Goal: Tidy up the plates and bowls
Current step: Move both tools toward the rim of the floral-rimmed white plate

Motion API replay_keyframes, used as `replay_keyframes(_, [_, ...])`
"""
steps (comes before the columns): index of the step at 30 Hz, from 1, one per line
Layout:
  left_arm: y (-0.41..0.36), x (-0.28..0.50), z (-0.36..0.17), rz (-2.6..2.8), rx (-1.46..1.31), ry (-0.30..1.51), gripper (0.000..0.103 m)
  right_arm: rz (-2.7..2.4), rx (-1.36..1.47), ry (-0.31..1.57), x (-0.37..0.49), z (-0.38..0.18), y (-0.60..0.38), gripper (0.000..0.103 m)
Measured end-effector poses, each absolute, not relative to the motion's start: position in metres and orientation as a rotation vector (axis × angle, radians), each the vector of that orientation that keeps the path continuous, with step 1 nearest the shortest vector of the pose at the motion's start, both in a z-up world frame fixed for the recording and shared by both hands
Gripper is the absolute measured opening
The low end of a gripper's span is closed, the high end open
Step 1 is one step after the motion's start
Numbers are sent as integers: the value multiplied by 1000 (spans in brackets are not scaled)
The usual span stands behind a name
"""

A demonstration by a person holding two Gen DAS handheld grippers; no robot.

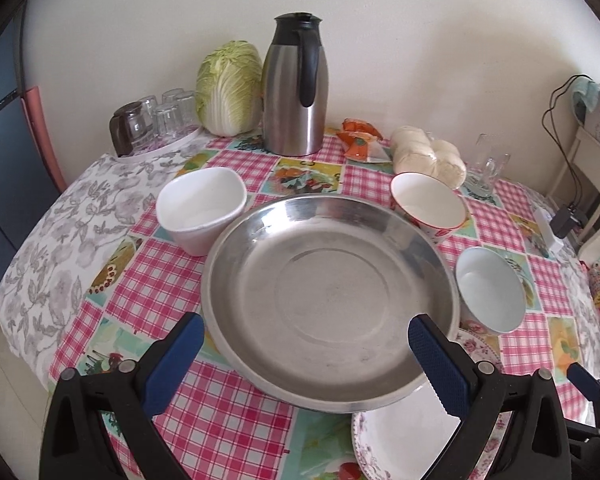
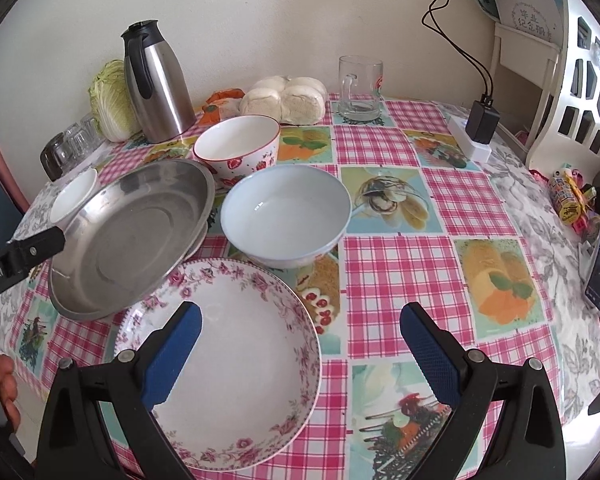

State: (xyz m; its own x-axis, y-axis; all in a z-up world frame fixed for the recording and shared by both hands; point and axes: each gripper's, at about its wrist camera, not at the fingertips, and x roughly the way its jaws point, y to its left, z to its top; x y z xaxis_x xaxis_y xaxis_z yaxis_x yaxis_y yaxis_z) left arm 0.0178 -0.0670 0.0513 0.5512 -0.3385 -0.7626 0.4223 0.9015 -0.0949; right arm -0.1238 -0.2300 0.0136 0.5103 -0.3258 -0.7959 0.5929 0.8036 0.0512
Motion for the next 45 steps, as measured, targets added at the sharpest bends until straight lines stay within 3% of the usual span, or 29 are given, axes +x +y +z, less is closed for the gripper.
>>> replay_keyframes(19, [-72, -11, 69, -571, -20, 937, 103, -607, 410, 905, -152, 10, -246, 100])
replay_keyframes(27, [-84, -24, 54, -519, 108, 1018, 103, -618, 447, 941, -154, 1, -254, 100])
replay_keyframes(45, [-92, -28, 30, -578, 80, 1189, 102, -609, 509, 1037, -146, -28, -263, 100])
